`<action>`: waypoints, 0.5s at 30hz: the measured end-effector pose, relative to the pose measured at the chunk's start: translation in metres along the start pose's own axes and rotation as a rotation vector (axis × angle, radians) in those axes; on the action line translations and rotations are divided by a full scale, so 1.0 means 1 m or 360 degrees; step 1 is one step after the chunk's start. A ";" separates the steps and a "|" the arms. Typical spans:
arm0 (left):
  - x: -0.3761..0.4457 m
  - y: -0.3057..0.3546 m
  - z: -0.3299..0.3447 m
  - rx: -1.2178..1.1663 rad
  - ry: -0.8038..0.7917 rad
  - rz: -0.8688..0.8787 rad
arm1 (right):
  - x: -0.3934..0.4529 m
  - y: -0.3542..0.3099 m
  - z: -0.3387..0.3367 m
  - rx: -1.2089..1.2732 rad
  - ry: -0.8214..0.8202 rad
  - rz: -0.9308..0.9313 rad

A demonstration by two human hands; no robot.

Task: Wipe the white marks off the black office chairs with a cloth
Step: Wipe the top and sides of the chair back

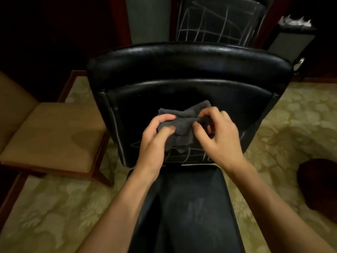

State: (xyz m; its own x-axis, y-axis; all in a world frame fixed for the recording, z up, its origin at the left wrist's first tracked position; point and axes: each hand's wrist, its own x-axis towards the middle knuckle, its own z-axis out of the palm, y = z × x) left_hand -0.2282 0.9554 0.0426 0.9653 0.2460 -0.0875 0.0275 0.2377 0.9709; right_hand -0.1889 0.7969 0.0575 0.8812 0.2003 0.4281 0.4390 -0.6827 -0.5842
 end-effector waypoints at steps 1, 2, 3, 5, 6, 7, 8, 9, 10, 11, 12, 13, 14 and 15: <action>-0.002 0.002 -0.008 0.0052 0.0024 -0.0010 | -0.001 -0.005 0.005 0.0036 -0.0039 0.0005; -0.004 0.003 -0.016 0.0184 0.0080 0.0038 | -0.001 -0.010 0.010 0.0067 -0.0076 0.0003; -0.003 0.004 -0.024 0.0318 0.0134 0.0113 | -0.001 -0.016 0.015 0.0087 -0.0103 -0.0006; 0.002 0.010 -0.036 0.0486 0.0198 0.0287 | 0.004 -0.030 0.024 0.0101 -0.0109 -0.0048; 0.007 0.014 -0.042 0.0558 0.0223 0.0380 | 0.009 -0.037 0.027 0.0137 -0.0094 -0.0070; 0.012 0.019 -0.048 0.0616 0.0247 0.0476 | 0.015 -0.044 0.030 0.0198 -0.0068 -0.0081; 0.018 0.024 -0.054 0.0650 0.0270 0.0572 | 0.023 -0.050 0.032 0.0251 -0.0042 -0.0095; 0.023 0.028 -0.060 0.0659 0.0295 0.0659 | 0.031 -0.055 0.035 0.0272 -0.0017 -0.0116; 0.029 0.031 -0.066 0.0656 0.0326 0.0736 | 0.038 -0.058 0.038 0.0263 0.0008 -0.0139; 0.034 0.032 -0.070 0.0660 0.0353 0.0804 | 0.044 -0.059 0.043 0.0241 0.0025 -0.0155; 0.039 0.031 -0.074 0.0678 0.0375 0.0857 | 0.047 -0.059 0.049 0.0211 0.0022 -0.0156; 0.042 0.029 -0.077 0.0723 0.0391 0.0905 | 0.049 -0.058 0.055 0.0175 0.0001 -0.0142; 0.045 0.024 -0.080 0.0811 0.0416 0.0967 | 0.047 -0.055 0.063 0.0135 -0.0027 -0.0114; 0.047 0.019 -0.084 0.0943 0.0447 0.1045 | 0.046 -0.051 0.069 0.0095 -0.0050 -0.0079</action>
State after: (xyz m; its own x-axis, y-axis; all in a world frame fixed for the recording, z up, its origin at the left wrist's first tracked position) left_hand -0.2039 1.0503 0.0383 0.7379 0.3984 0.5449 -0.2998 -0.5298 0.7934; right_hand -0.1588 0.8897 0.0594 0.8629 0.2554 0.4361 0.4910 -0.6284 -0.6033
